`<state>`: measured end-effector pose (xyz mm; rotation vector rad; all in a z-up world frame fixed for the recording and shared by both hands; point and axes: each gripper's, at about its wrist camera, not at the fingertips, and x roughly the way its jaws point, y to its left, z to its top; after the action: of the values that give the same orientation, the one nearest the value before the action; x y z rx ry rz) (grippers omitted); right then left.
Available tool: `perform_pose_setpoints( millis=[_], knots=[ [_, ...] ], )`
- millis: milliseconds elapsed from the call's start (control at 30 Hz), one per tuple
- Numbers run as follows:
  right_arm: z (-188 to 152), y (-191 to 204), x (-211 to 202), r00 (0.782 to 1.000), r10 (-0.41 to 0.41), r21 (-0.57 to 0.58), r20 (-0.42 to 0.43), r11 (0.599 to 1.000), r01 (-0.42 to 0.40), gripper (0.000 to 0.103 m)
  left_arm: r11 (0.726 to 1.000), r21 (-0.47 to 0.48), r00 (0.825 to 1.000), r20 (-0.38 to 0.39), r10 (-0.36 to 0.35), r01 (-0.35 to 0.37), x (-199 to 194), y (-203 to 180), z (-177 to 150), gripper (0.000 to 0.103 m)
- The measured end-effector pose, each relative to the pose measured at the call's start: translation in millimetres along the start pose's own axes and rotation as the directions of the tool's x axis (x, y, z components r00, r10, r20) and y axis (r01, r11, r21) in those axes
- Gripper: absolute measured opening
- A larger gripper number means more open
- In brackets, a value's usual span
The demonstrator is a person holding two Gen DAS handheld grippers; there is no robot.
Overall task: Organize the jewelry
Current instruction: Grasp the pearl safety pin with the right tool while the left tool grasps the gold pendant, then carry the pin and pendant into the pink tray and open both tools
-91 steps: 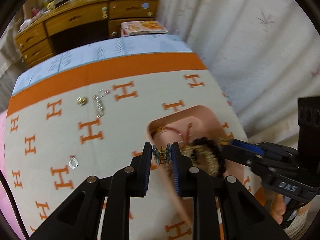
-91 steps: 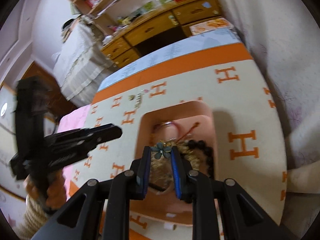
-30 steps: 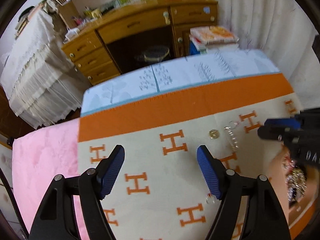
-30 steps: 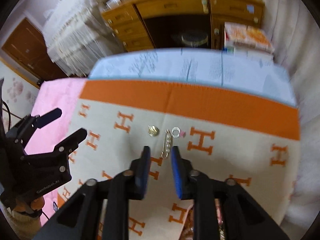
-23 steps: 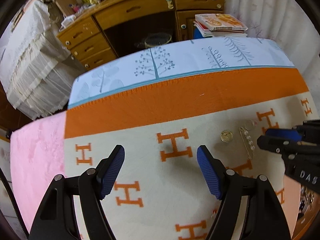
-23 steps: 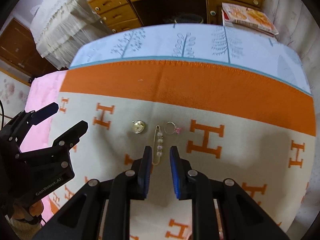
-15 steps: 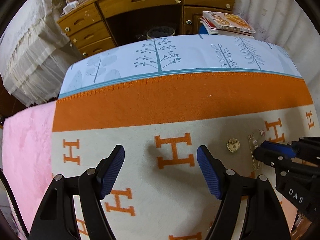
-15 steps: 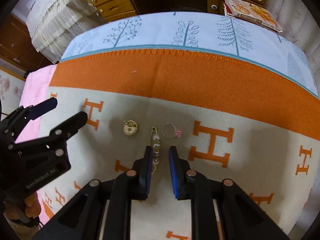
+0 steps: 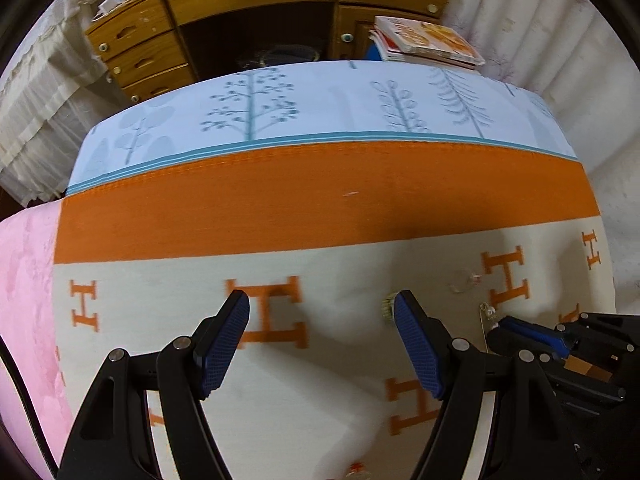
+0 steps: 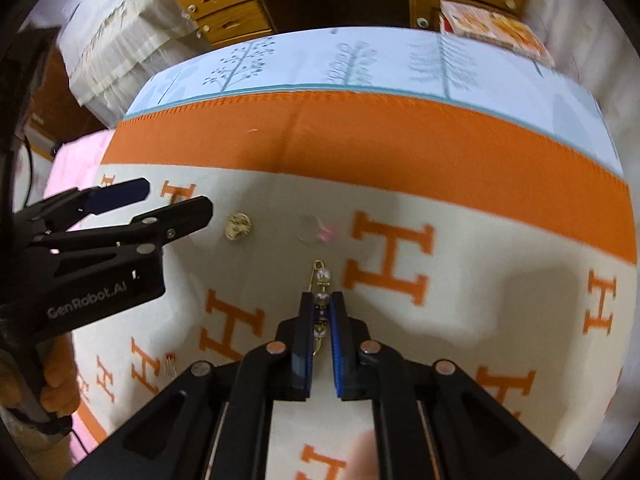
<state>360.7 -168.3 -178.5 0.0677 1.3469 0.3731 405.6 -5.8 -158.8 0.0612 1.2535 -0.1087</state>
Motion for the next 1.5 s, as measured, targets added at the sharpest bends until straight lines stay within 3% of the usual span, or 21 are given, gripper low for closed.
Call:
perform_pose_setpoints(
  millis=[167,233,300,567,700,900,1000,1200,1333,1500],
  knots=[
    [-5,-11,-3,0.999,0.033,0.03,0.013,0.999,-0.033,0.007,1.0,0.013,1.0,-0.01,-0.018,0.019,5,-17,2,0.072],
    [-5,-13,-3,0.999,0.043,0.037,0.017,0.998,-0.044,0.007,1.0,0.018,1.0,-0.016,-0.023,0.023,7,-24,2,0.066],
    [-4,-12,-3,0.999,0.044,0.038,0.018,0.998,-0.044,0.007,0.999,0.026,0.999,-0.028,-0.023,0.024,10,-29,1,0.05],
    [-4,-13,-2,0.998,0.056,0.044,0.024,0.997,-0.057,0.008,0.999,0.044,0.999,-0.035,-0.011,0.013,14,-40,1,0.032],
    [-4,-14,-3,0.998,0.058,0.048,0.028,0.997,-0.059,0.008,0.998,0.054,0.999,-0.038,-0.014,0.016,13,-43,0,0.017],
    [-9,-16,-3,0.997,0.059,0.07,0.051,0.996,-0.063,0.008,0.999,0.027,0.999,-0.033,-0.019,0.02,5,-43,-12,0.017],
    [-15,-21,-11,0.992,0.1,0.109,0.079,0.988,-0.109,0.007,0.999,0.024,1.0,-0.008,-0.029,0.029,-14,-43,-21,0.017],
    [-51,-31,-91,0.953,0.189,0.084,0.239,0.973,-0.214,0.007,0.993,0.102,0.996,0.065,-0.064,0.057,-73,-56,-60,0.017],
    [-95,-35,-128,0.955,0.107,0.024,0.275,0.993,-0.118,0.007,0.978,0.178,0.988,0.096,-0.124,0.106,-109,-78,-94,0.017],
    [-151,-52,-149,0.958,0.056,0.035,0.282,0.997,-0.068,0.007,0.951,0.236,0.969,0.099,-0.227,0.198,-128,-121,-118,0.017]
  ],
)
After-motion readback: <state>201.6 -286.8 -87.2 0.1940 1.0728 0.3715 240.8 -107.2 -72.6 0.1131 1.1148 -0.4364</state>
